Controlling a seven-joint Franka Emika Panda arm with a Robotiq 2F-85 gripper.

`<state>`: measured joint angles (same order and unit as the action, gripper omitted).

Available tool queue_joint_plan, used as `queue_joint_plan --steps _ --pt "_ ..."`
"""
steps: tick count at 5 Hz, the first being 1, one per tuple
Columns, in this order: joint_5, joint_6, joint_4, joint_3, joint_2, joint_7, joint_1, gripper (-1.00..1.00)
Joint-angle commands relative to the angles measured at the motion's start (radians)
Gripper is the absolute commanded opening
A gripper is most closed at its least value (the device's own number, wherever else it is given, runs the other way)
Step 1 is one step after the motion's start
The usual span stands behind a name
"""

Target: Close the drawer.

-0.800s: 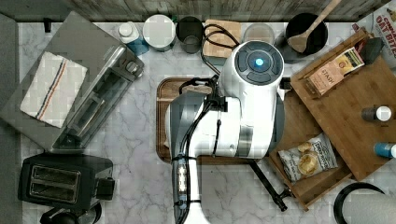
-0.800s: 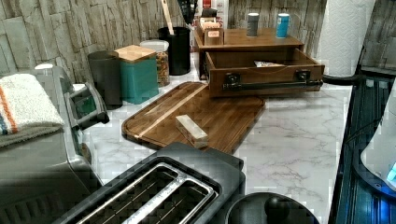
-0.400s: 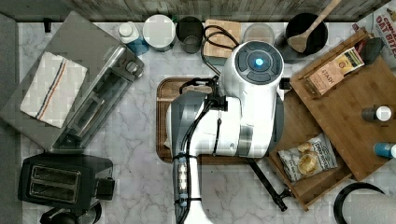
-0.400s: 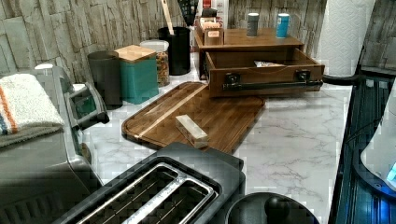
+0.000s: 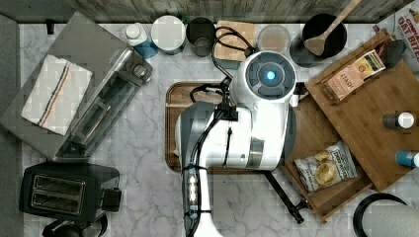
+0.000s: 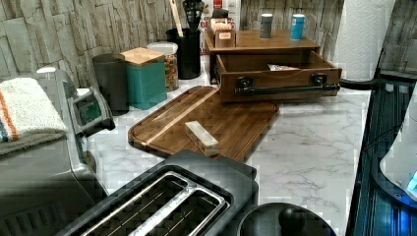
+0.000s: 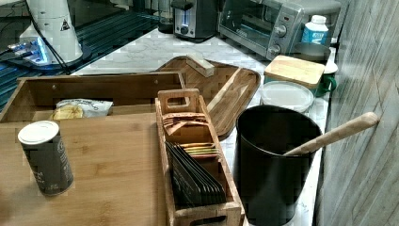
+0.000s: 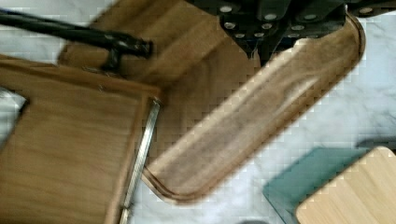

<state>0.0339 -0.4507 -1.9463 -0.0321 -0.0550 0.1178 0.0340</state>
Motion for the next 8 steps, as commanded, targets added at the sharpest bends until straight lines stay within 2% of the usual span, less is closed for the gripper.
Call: queue_joint_plan --steps 1,2,4,5,7,8 --pt "-0.034 -0.125 -0.215 0.073 0.084 0.076 -0.073 -1.0" --pt "-0.033 -0.186 -0.294 0.071 0.121 0.216 -0.091 -1.0" --pt "-0.022 -0.287 -0.464 0.071 0.181 0.585 -0.073 -1.0" --pt "-0.06 -0.379 -0.554 0.063 0.198 0.69 -0.082 -1.0" --pt "-0.223 -0.569 -0.726 0.096 0.192 0.652 -0.069 -1.0" --pt "-0.256 -0.613 -0.804 0.081 0.223 0.67 -0.063 -1.0"
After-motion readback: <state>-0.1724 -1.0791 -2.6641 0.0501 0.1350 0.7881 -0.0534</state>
